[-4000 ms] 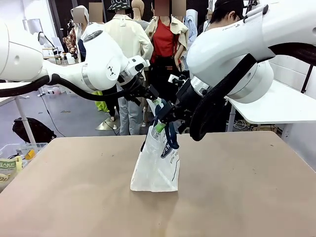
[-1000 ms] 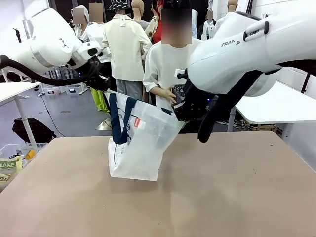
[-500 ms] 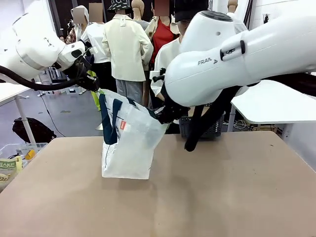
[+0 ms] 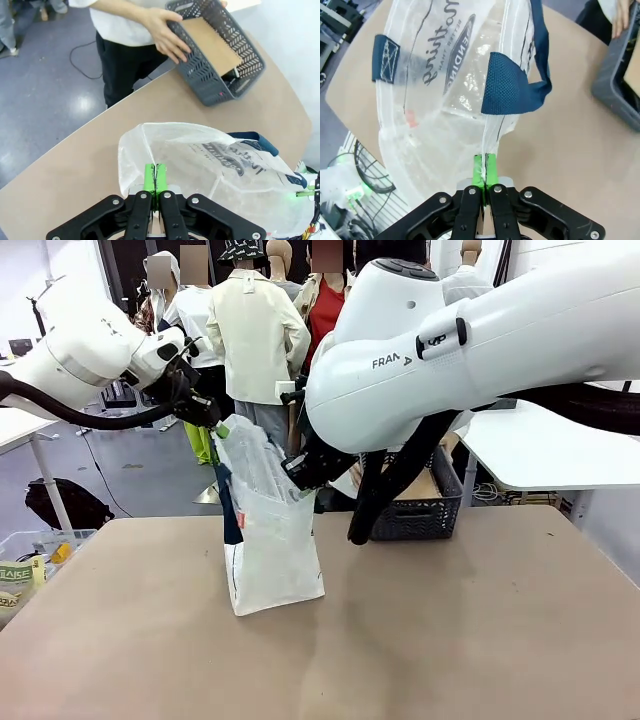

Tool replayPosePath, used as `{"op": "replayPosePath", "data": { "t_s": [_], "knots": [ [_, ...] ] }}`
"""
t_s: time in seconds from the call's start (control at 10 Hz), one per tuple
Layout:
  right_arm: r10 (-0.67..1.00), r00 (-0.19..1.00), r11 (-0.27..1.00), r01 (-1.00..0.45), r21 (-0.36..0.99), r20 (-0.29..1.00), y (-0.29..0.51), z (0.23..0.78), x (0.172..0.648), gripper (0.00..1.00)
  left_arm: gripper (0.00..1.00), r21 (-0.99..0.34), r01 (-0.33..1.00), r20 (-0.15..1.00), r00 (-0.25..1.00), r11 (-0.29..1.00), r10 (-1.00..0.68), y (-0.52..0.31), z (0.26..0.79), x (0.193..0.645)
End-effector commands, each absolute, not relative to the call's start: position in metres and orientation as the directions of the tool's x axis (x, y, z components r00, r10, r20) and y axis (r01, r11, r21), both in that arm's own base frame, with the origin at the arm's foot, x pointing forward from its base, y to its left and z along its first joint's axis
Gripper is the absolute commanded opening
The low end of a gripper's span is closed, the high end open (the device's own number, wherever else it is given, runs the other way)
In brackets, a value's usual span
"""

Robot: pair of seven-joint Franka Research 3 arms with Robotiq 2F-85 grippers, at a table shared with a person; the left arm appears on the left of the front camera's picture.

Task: Transfer purchased items from the store into the shopping bag.
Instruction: Open the Reusable shopping bag in the center of the table, then move the Reusable shopping bag to the right side of the table.

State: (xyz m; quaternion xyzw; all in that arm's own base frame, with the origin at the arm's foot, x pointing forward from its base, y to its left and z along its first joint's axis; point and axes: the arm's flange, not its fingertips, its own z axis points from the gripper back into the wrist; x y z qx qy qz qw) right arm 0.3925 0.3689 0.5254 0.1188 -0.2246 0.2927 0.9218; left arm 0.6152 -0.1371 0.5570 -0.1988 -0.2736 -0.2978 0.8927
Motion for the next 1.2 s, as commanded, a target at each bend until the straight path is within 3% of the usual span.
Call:
{"op": "replayPosePath", "data": {
  "t_s": [0.0,1.1],
  "knots": [
    [0.500,0.716,0.791,-0.606,0.079,0.488,0.3702,0.5269,0.3898,0.00,0.00,-0.195,0.630,0.605,0.681,0.752,-0.413,-0.1293,0.5548,0.6178],
    [0.500,0.716,0.791,-0.606,0.079,0.488,0.3702,0.5269,0.3898,0.00,0.00,-0.195,0.630,0.605,0.681,0.752,-0.413,-0.1293,0.5548,0.6178]
  ]
}}
